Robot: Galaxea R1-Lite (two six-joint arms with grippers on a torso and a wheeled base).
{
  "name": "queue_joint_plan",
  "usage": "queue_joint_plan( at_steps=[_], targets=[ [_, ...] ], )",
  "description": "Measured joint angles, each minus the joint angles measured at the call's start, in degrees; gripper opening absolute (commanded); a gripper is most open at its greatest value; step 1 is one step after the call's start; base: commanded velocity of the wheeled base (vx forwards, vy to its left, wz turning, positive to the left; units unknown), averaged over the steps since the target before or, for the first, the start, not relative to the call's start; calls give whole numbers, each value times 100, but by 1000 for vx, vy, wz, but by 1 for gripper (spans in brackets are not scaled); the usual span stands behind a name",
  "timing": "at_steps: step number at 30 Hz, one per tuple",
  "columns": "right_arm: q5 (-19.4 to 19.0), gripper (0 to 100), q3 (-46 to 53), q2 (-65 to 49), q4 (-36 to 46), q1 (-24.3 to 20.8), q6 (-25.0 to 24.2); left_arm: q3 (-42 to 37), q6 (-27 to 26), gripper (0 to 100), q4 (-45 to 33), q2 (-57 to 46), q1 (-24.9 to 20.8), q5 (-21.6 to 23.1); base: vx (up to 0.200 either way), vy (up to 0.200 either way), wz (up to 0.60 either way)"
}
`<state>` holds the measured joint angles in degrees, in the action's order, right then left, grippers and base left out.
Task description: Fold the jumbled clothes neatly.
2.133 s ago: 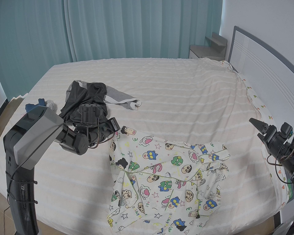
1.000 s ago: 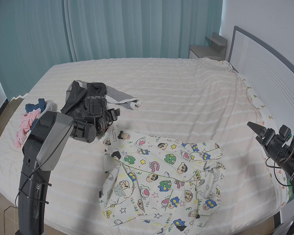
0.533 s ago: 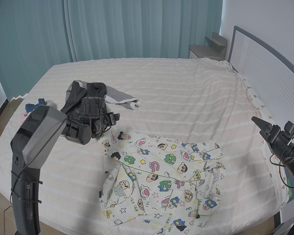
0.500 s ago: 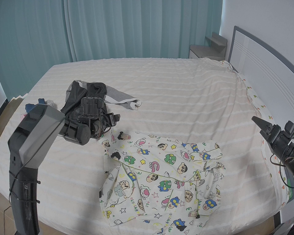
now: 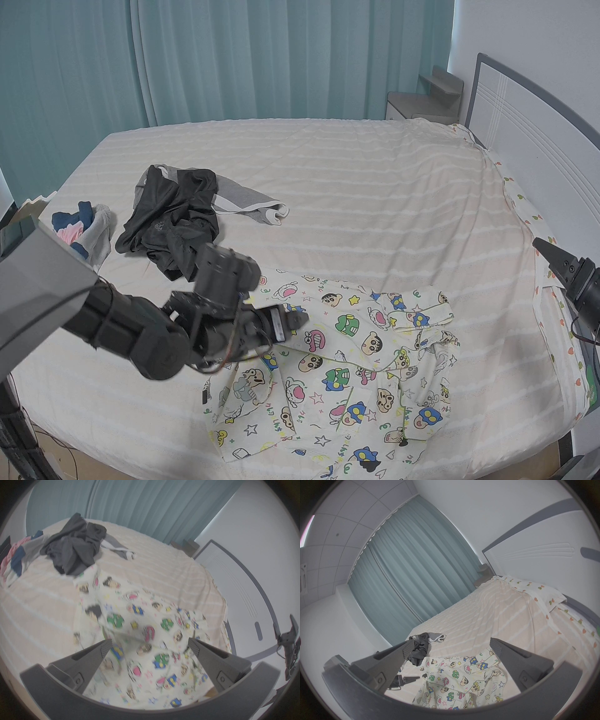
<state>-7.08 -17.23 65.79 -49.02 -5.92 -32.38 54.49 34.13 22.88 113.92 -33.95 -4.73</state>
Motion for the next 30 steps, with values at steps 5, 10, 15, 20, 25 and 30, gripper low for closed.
queue_joint_plan(
  at_steps=[5, 10, 15, 20, 25, 30],
  targets=[
    [-41, 100, 30, -408, 244, 9, 244, -378, 563, 100, -165, 74, -833, -649, 0, 0, 0],
    [-61, 100, 45, -689, 336, 34, 354, -675, 746, 100, -378, 369, -1075, -1059, 0, 0, 0],
    [-68, 100, 72, -794, 354, 26, 362, -861, 484, 100, -417, 535, -1119, -1613, 0, 0, 0],
    [-137, 100, 127, -833, 358, 4, 383, -918, 268, 100, -280, 778, -1130, -2029, 0, 0, 0],
    [-172, 100, 160, -846, 356, 0, 395, -907, -212, 100, 229, 1067, -1130, -2395, 0, 0, 0],
    [-180, 100, 172, -852, 354, -5, 397, -858, -655, 100, 533, 1347, -1125, -2789, 0, 0, 0]
  ],
)
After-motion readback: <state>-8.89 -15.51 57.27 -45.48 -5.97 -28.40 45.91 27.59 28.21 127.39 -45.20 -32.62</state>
